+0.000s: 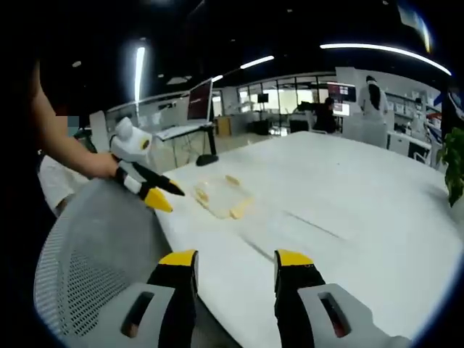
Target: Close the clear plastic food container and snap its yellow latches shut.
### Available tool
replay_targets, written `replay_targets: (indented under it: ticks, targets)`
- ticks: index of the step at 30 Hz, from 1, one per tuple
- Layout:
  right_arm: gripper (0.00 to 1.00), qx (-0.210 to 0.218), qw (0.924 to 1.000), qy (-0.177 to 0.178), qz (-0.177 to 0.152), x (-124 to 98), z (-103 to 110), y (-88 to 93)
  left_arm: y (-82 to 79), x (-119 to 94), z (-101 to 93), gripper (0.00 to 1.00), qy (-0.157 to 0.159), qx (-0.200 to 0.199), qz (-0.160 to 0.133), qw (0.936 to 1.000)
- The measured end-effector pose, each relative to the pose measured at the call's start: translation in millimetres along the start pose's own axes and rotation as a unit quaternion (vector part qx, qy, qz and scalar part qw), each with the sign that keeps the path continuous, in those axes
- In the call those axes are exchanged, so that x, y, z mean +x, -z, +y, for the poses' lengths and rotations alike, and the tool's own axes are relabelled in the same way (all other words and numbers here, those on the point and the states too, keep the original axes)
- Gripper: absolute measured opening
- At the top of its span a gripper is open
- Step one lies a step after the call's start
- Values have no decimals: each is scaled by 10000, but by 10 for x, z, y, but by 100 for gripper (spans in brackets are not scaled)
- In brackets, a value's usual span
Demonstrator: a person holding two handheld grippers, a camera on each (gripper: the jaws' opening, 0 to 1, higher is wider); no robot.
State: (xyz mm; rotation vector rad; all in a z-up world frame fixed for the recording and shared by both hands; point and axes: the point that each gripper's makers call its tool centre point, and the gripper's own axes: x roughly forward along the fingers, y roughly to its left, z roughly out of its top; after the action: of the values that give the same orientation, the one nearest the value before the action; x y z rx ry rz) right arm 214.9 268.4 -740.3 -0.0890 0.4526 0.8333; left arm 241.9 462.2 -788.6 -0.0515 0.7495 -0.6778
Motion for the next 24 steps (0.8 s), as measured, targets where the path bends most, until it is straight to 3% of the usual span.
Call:
replay_targets:
  ticks: [13,16,24]
  targets:
    - [42,44,10000,-11,-7,9,4,2,33,5,-6,63,24,50,100,9999]
    - [42,50,9998,-34,-165,-3,10,-55,23,-2,-3,63,19,28,62,10000]
    - [42,65,9999,-70,-94,3,23,-26,-20,-16,-11,64,16,-13,-58,10000]
